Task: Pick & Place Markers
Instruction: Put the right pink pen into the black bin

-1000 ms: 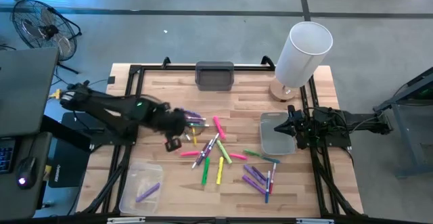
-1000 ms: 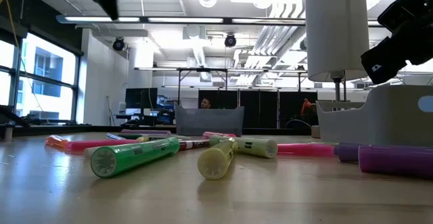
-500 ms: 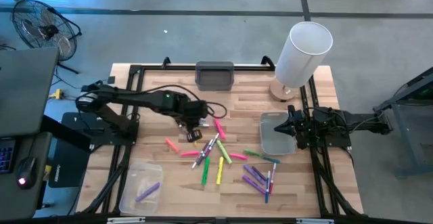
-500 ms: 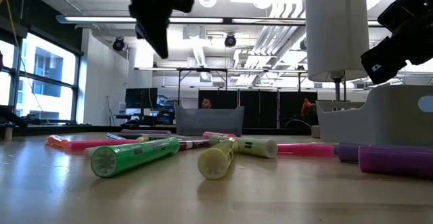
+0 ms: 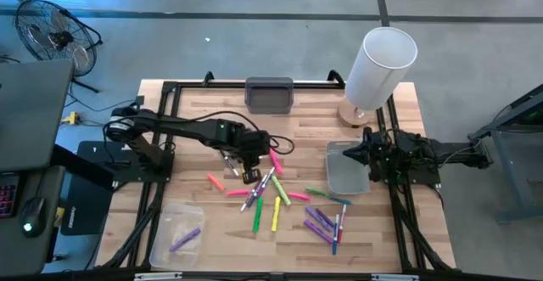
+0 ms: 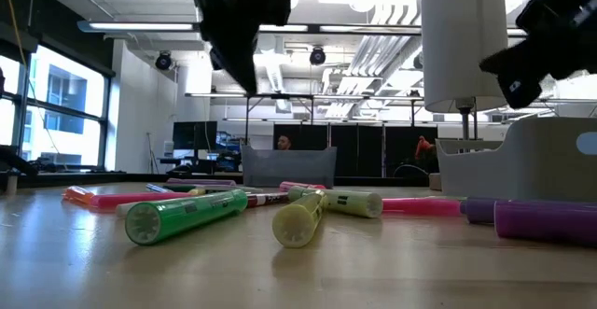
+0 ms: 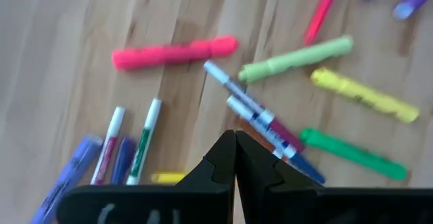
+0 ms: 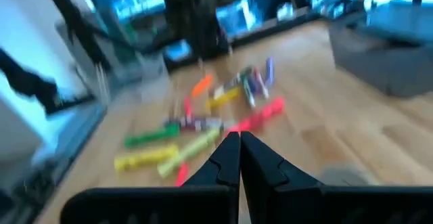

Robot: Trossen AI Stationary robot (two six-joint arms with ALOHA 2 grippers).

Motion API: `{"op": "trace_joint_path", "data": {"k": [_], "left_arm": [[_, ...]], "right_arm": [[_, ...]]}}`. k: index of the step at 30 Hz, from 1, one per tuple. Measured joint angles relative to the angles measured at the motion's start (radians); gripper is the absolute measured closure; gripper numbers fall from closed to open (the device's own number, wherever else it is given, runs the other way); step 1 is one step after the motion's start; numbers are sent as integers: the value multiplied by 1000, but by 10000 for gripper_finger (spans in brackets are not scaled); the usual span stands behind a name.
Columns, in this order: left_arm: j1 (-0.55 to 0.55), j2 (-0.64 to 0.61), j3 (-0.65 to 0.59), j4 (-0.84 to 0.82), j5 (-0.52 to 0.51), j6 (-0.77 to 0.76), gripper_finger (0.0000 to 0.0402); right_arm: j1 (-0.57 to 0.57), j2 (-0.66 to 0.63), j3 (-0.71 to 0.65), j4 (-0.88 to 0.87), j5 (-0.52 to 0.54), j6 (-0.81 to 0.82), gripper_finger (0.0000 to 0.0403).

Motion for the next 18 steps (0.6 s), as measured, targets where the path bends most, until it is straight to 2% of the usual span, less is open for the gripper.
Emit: {"op": "trace_joint_path", "data": {"k": [4,8,10,13,18], "left_arm": [[-7,-19,0,-67,-7,68,401],[-22,-65,-15,-109,-79,114,401],[-28,-130,-75,-94,-111,119,401],[-30,-260,-212,-24,-106,88,401],[-35,-521,-471,92,-83,-12,401]], "right_arm": [[3,85,58,87,83,-41,403],[3,310,229,72,152,-124,403],[2,461,339,51,167,-151,403],[3,707,533,-29,180,-134,403],[3,1113,912,-352,143,-59,403]]}}
